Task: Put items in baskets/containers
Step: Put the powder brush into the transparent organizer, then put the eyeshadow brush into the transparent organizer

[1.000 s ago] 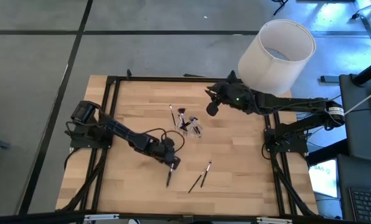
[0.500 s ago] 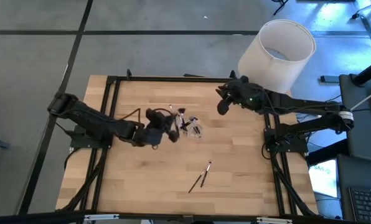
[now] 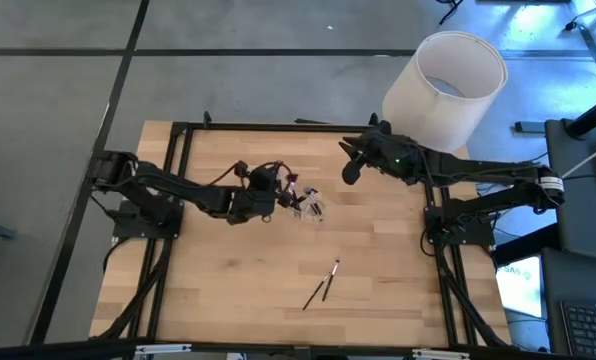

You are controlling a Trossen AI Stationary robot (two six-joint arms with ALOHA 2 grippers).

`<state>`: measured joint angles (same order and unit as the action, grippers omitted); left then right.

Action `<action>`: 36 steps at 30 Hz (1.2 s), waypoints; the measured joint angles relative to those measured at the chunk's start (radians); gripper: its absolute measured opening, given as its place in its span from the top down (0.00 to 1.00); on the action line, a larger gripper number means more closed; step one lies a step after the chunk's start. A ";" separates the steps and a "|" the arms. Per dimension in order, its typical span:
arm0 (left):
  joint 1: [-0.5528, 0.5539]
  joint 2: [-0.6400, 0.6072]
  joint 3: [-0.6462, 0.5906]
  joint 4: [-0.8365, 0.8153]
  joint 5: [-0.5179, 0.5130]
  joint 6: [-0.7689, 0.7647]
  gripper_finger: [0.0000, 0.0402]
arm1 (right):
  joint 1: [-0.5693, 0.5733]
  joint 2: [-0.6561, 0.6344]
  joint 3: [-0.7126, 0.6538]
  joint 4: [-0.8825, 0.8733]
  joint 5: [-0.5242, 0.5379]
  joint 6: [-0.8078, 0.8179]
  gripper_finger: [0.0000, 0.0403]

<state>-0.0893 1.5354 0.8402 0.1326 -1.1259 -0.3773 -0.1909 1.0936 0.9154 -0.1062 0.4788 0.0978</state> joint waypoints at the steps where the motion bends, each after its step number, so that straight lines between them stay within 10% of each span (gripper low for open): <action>1: 0.004 0.003 0.000 0.005 0.000 -0.002 0.98 | 0.000 0.001 0.000 -0.001 0.000 -0.001 0.80; 16: 0.003 0.003 0.000 -0.064 0.029 -0.086 0.81 | -0.003 0.002 0.000 -0.091 0.092 0.001 0.80; 24: -0.021 0.002 0.014 -0.059 0.252 -0.103 0.74 | -0.004 -0.014 0.000 -0.211 0.162 0.043 0.80; 36: -0.176 0.201 0.184 -0.031 0.300 -0.087 0.74 | 0.092 -0.137 -0.044 -0.358 0.041 0.181 0.80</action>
<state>-0.2653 1.7362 1.0242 0.1015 -0.8262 -0.4648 -0.0993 0.9567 0.8710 -0.4638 0.5199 0.2789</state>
